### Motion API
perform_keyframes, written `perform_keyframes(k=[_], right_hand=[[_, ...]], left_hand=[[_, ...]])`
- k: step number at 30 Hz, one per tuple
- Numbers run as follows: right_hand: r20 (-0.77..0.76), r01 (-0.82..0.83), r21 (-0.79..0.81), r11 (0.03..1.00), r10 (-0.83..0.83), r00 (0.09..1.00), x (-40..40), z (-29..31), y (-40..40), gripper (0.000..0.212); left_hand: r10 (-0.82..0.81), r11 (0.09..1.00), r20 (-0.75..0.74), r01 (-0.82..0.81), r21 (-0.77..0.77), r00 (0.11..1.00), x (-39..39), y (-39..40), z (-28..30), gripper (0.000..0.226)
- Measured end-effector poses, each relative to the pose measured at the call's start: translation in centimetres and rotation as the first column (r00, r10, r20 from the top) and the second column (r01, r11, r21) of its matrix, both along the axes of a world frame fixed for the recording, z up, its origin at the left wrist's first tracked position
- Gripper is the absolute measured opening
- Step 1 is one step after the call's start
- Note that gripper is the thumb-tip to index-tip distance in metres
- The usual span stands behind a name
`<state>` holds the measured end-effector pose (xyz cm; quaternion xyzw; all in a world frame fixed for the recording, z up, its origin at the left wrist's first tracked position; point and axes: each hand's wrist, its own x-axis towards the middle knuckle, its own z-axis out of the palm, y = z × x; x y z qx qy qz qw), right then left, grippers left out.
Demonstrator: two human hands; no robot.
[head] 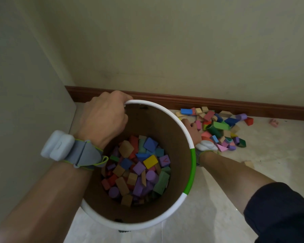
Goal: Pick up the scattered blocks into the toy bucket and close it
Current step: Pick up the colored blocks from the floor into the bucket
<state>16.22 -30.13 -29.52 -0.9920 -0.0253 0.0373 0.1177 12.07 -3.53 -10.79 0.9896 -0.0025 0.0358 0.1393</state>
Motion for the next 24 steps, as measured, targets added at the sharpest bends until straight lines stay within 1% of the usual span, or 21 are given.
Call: perform_keyframes(k=[1,2,3,4,6,8,9,13,14,15,16,17,19,20,21,22,24], right_hand=[[-0.061,0.088,0.044,0.995,-0.085,0.995,0.3,0.6,0.1,0.027],[-0.107,0.111,0.041,0.993,-0.106,0.989,0.2,1.2,0.3,0.034],[-0.132,0.114,0.077,0.99,-0.104,0.986,0.1,1.5,0.4,0.036],[-0.143,0.097,0.055,0.994,-0.088,0.986,0.0,1.8,0.3,0.035],[-0.226,0.067,-0.018,0.998,-0.07,0.972,-0.4,1.9,-0.4,0.03],[-0.265,-0.03,-0.088,0.996,0.005,0.964,-1.0,1.6,-1.0,0.035],[-0.264,-0.03,-0.092,0.995,0.004,0.964,-1.5,1.8,-1.2,0.035],[-0.257,0.183,0.062,0.981,-0.161,0.953,-2.6,2.3,-1.0,0.033],[-0.254,0.223,0.13,0.966,-0.185,0.949,-2.7,2.4,-1.1,0.033],[-0.254,0.259,0.24,0.936,-0.197,0.947,-2.7,2.8,-1.4,0.033],[-0.273,0.32,0.369,0.872,-0.228,0.935,-2.5,2.9,-1.8,0.031],[-0.319,0.401,0.477,0.782,-0.271,0.908,-2.3,3.5,-2.0,0.028],[-0.439,0.548,0.611,0.572,-0.332,0.835,-1.7,4.9,-2.7,0.022],[-0.503,0.602,0.657,0.454,-0.331,0.798,-1.4,5.7,-2.9,0.018],[-0.572,0.648,0.683,0.338,-0.305,0.762,-1.2,6.8,-3.1,0.014],[-0.629,0.679,0.693,0.243,-0.256,0.734,-1.0,7.8,-3.2,0.013],[-0.681,0.693,0.714,0.098,-0.131,0.72,-0.9,10.1,-3.6,0.015]], left_hand=[[0.002,1.0,0.001,-0.002,0.0,1.0,0.0,0.0,0.0,0.044],[0.006,1.0,0.0,-0.006,0.002,1.0,0.0,0.0,0.0,0.044],[0.008,1.0,0.001,-0.008,0.003,1.0,0.0,0.0,0.0,0.044],[0.009,1.0,0.002,-0.009,0.0,1.0,0.0,0.0,0.0,0.044],[0.01,1.0,0.005,-0.01,-0.008,1.0,0.0,-0.1,0.0,0.044],[0.031,0.999,0.009,-0.031,-0.009,0.999,0.0,-0.1,0.1,0.044],[0.04,0.999,0.013,-0.04,-0.011,0.999,-0.1,-0.2,0.3,0.044],[0.046,0.999,-0.005,-0.046,-0.014,0.999,-0.1,-0.5,0.3,0.044],[0.052,0.998,-0.003,-0.052,-0.017,0.999,-0.1,-0.5,0.4,0.043],[0.061,0.998,0.002,-0.061,-0.02,0.998,-0.3,-0.6,0.5,0.042],[0.064,0.998,0.001,-0.064,-0.019,0.998,-0.3,-0.7,0.5,0.041],[0.067,0.998,0.0,-0.067,-0.019,0.998,-0.4,-0.7,0.5,0.04],[0.073,0.997,-0.009,-0.073,-0.014,0.997,-0.5,-0.8,0.5,0.039],[0.08,0.997,-0.012,-0.08,-0.011,0.997,-0.8,-0.8,0.7,0.039],[0.083,0.996,-0.016,-0.083,-0.009,0.996,-0.9,-0.9,0.7,0.039],[0.084,0.996,-0.021,-0.085,-0.01,0.996,-0.8,-0.9,0.7,0.039],[0.085,0.996,-0.028,-0.085,-0.013,0.996,-1.0,-1.1,0.7,0.039]])
